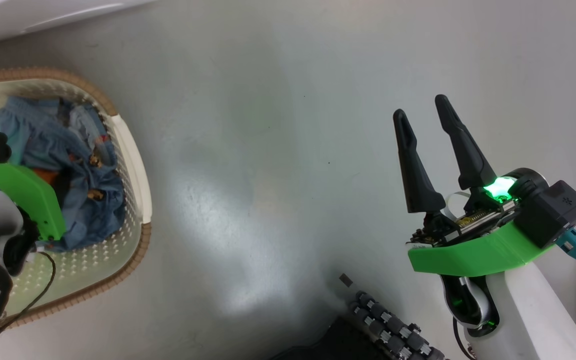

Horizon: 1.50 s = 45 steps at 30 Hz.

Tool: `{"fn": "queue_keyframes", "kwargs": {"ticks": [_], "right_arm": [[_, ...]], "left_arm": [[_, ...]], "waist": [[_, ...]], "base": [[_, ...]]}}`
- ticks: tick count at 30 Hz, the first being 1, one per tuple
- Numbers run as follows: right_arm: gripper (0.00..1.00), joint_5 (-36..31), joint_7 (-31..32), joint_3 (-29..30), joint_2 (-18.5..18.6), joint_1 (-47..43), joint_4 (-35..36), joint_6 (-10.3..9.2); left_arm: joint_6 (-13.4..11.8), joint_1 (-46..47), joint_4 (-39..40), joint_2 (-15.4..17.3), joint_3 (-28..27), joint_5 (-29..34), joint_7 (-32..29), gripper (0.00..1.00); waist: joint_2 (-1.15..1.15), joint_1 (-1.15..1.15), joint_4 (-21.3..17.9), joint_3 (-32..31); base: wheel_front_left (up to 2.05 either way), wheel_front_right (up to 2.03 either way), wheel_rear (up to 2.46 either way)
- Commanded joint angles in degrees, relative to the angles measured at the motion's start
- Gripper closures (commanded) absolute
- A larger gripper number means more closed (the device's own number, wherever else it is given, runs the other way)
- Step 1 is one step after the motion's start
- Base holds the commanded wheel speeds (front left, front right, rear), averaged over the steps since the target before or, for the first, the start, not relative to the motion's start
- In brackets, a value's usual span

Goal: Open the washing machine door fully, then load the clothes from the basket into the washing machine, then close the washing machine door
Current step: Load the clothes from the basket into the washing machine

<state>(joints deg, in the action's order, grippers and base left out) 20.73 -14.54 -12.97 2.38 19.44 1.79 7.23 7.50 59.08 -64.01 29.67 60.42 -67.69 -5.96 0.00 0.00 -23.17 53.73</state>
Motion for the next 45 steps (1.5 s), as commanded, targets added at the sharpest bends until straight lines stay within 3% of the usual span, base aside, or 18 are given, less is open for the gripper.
{"fn": "queue_keyframes", "kwargs": {"ticks": [1, 6, 15, 28, 38, 45], "right_arm": [[0.0, -0.15, -0.46, -0.93, 0.5, -2.26, 1.33, 0.25], [0.0, 0.13, -0.46, -1.06, 0.5, -2.01, 1.31, 0.25], [0.0, -0.01, -0.46, -0.39, 0.5, -0.72, 0.4, 0.25], [0.0, -2.11, -0.46, 1.36, 0.5, -0.27, -2.46, 0.25], [0.0, -4.23, -0.46, 2.72, 0.5, -1.0, -5.01, 0.25], [0.0, -5.72, -0.46, 3.57, 0.71, -2.46, -7.58, 0.25]], "left_arm": [[-0.17, -0.05, -0.39, 1.11, -0.96, 0.28, 0.16, 1.0], [-0.05, 0.23, -1.35, 0.45, -1.49, -0.99, 0.92, 1.0], [-0.02, -2.06, 5.39, 1.15, -1.34, -3.84, 5.03, 1.0], [-0.02, -8.58, 16.05, 2.25, -0.06, -7.84, 15.65, 1.0], [-0.01, -14.04, 23.51, 3.07, 0.57, -8.61, 20.45, 1.0], [-0.01, -19.72, 28.93, 2.57, -8.04, -3.78, 20.93, 1.0]], "waist": [[0.0, 0.0, -0.04, -0.11], [0.0, 0.0, -0.11, -0.47], [0.0, 0.0, 2.28, -3.62], [0.0, 0.0, 7.25, -12.78], [0.0, 0.0, 11.2, -20.92], [0.0, 0.0, 14.65, -29.2]], "base": [[0.0, 0.0, 0.0], [0.0, 0.0, 0.0], [0.0, 0.0, 0.0], [0.0, 0.0, 0.0], [0.0, 0.0, 0.0], [0.0, 0.0, 0.0]]}}
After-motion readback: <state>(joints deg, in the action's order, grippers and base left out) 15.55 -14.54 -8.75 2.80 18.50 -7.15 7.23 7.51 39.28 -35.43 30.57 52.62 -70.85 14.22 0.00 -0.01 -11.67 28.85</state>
